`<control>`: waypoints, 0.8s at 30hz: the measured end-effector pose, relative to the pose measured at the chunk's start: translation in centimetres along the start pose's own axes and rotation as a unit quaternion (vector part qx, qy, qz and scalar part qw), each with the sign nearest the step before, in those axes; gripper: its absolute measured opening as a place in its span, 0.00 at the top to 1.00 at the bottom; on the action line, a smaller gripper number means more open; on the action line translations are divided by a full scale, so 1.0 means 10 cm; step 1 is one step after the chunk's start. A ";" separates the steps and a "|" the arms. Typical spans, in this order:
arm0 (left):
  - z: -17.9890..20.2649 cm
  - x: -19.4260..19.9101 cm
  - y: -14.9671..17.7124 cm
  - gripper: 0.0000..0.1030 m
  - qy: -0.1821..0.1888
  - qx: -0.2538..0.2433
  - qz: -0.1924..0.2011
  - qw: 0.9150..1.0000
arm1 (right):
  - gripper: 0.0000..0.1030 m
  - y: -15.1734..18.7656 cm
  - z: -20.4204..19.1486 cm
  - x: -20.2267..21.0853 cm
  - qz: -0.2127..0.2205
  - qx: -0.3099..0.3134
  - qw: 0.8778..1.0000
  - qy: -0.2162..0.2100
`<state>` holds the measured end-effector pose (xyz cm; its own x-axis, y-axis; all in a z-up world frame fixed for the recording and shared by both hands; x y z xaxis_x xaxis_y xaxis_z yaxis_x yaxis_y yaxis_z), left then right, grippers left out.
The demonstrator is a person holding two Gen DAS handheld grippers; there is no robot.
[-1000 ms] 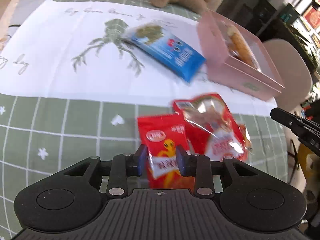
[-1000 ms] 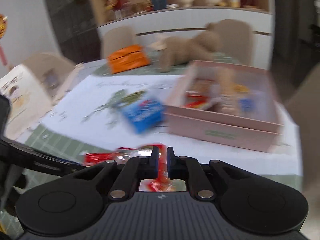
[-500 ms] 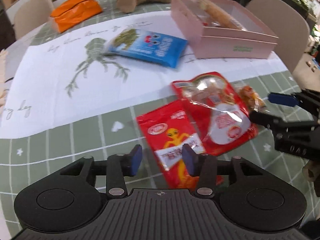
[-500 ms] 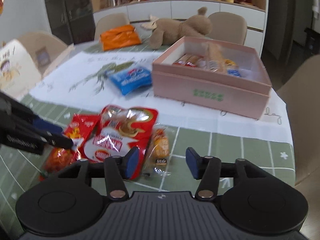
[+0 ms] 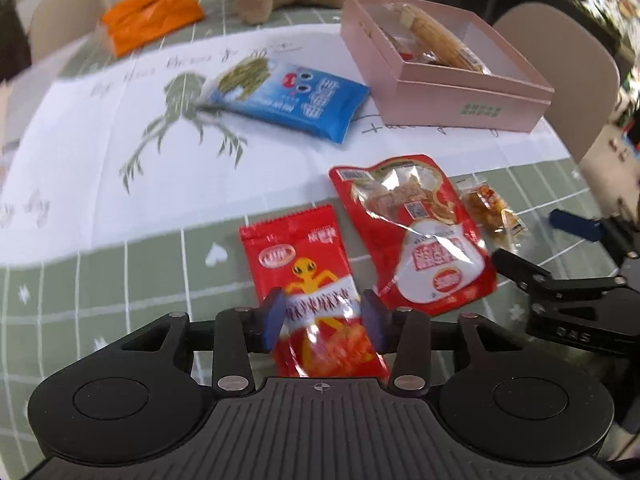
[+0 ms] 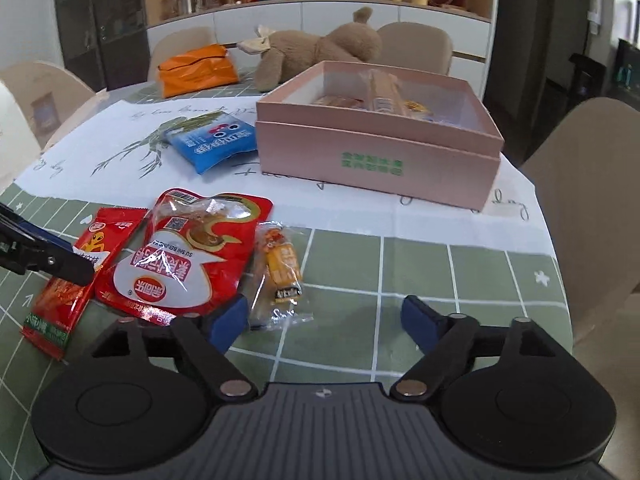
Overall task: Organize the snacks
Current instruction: 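Grasp the red spicy-strip packet with the left gripper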
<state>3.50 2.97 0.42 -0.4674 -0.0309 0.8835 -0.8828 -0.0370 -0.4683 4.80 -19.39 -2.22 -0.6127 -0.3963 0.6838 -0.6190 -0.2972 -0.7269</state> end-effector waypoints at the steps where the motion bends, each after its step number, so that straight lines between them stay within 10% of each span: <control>1: -0.01 -0.01 -0.01 0.52 -0.010 -0.008 0.005 1.000 | 0.11 0.02 -0.01 0.00 0.004 0.002 1.000 0.001; 8: -0.24 -0.11 0.00 0.16 -0.023 0.005 0.003 1.000 | 0.00 0.04 -0.05 -0.03 -0.003 0.008 1.000 -0.010; 16: -0.15 -0.08 0.05 0.39 0.009 0.014 0.004 1.000 | 0.00 0.08 -0.08 0.03 -0.020 0.012 1.000 -0.015; 24: -0.12 -0.05 0.08 0.41 0.008 0.009 -0.002 1.000 | 0.00 0.11 -0.13 0.05 -0.006 0.003 1.000 -0.003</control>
<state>3.01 4.19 -0.39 -0.4655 -0.0141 0.8849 -0.8833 -0.0557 -0.4655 3.23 -18.78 -2.61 -0.6025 -0.3973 0.6921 -0.6232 -0.3075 -0.7191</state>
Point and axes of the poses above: each gripper's, at about its wrist camera, not at the fingertips, and x roughly against the way its jaws point, z to its right, y to its underside, the point moved 4 cm from there along -x, roughly the way its jaws point, and after that the axes turned 3 degrees about -y, right-handed, at the moved point
